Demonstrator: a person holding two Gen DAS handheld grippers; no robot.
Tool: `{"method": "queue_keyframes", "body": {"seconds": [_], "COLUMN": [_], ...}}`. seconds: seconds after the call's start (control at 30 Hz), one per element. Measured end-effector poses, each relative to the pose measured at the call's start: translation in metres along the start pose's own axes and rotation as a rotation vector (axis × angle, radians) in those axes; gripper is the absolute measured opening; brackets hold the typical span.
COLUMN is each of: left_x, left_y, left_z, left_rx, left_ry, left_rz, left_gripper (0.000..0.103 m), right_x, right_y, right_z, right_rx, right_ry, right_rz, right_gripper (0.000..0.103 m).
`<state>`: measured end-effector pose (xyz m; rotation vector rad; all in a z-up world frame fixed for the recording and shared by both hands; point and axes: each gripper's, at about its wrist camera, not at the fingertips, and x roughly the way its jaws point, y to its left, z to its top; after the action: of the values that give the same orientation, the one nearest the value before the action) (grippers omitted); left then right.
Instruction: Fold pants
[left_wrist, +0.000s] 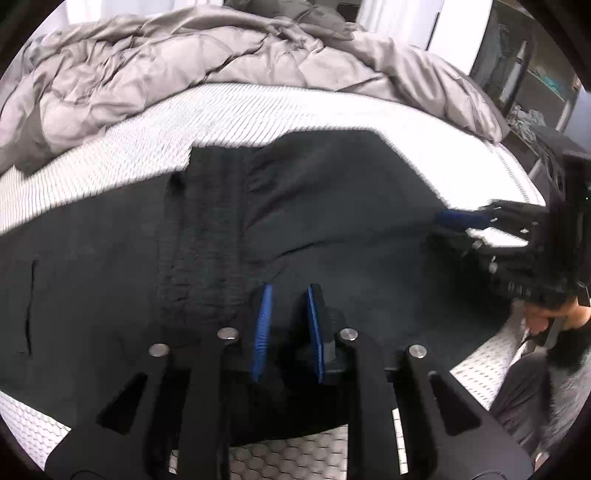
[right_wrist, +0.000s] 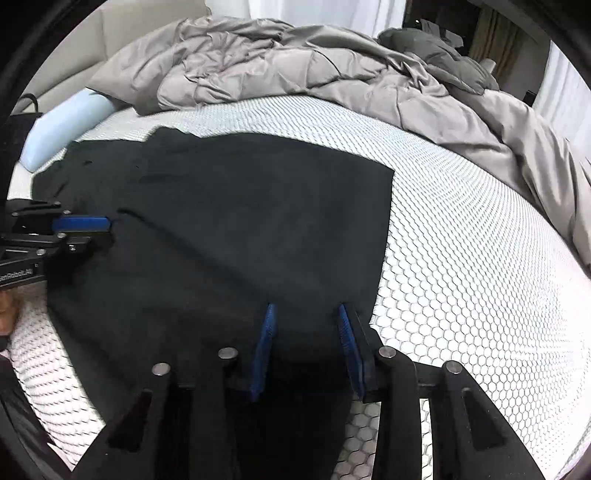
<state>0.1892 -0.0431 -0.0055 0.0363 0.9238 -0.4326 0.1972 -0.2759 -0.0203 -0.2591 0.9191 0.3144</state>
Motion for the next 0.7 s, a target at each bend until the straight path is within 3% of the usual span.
{"method": "queue_keyframes", "body": {"seconds": [0.1,0.23,0.33,0.47,0.5,0.6,0.7], "left_x": [0.003,0.054,0.055,0.042,0.039,0.023,0.014], "left_y": [-0.017,-0.002,0.025,0.033,0.033,0.027,0.014], "left_z": [0.025,0.043,0.039,0.041,0.042,0.052,0.069], "left_rx": [0.088,0.082,0.005,0.014,0.001,0.001,0.017], "left_ry": [-0.03,0.09,0.072,0.064,0.064,0.019,-0.033], "left_rz": [-0.021,-0.016,-0.137,-0.083,-0.078,-0.047,-0.023], "left_gripper": [0.017,0.013,0.012,0.012,0.012,0.012,0.012], "right_x": [-0.004,0.029,0.05,0.043,0.042,0.029,0.012], "right_y": [0.017,0.029,0.026,-0.01,-0.019,-0.027,-0.009], "right_z": [0.021,0.048,0.044,0.042,0.039,0.041,0.053], "right_rx": [0.003,-0.015,-0.051,0.005,0.04,0.112,0.096], "right_ry": [-0.053,0.017,0.076,0.079,0.083,0.032,-0.046], "right_rz": [0.157,0.159,0.113,-0.112,-0.136,-0.081,-0.049], "right_gripper": [0.036,0.036,0.036,0.037,0.037,0.037,0.037]}}
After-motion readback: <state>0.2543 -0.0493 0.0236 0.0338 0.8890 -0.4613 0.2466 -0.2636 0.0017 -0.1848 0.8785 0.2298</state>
